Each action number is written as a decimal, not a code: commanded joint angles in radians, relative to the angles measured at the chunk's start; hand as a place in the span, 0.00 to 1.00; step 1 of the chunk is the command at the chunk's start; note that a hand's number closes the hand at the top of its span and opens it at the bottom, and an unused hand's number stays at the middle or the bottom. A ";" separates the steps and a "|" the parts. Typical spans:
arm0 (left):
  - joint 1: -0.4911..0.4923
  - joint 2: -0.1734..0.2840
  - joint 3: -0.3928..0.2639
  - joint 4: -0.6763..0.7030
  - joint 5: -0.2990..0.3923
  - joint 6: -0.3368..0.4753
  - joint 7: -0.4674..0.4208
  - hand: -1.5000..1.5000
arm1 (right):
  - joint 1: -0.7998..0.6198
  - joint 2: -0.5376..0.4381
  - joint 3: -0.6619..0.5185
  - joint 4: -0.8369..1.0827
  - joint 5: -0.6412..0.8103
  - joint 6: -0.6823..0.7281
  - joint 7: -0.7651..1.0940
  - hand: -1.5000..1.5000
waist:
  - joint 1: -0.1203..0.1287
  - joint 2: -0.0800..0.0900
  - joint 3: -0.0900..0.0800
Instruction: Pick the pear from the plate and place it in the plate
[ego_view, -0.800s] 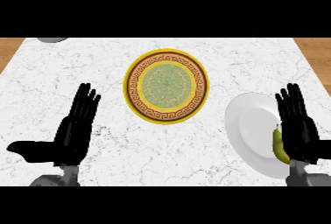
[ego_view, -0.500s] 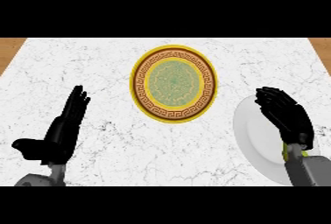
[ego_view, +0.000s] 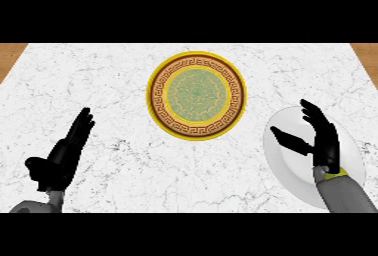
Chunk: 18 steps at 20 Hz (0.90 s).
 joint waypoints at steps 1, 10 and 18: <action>0.007 0.018 0.053 0.064 0.008 -0.049 -0.032 0.50 | 0.057 -0.033 0.073 -0.131 0.155 -0.081 0.136 0.00 | -0.017 -0.007 0.001; -0.031 -0.007 0.052 0.068 -0.022 -0.038 -0.003 0.50 | 0.049 -0.259 0.106 -0.353 0.363 0.157 0.647 0.00 | -0.016 -0.008 0.000; -0.016 -0.011 0.047 0.064 -0.034 -0.055 -0.020 0.50 | 0.012 -0.393 0.138 -0.455 0.176 0.567 0.917 0.00 | -0.011 -0.008 0.000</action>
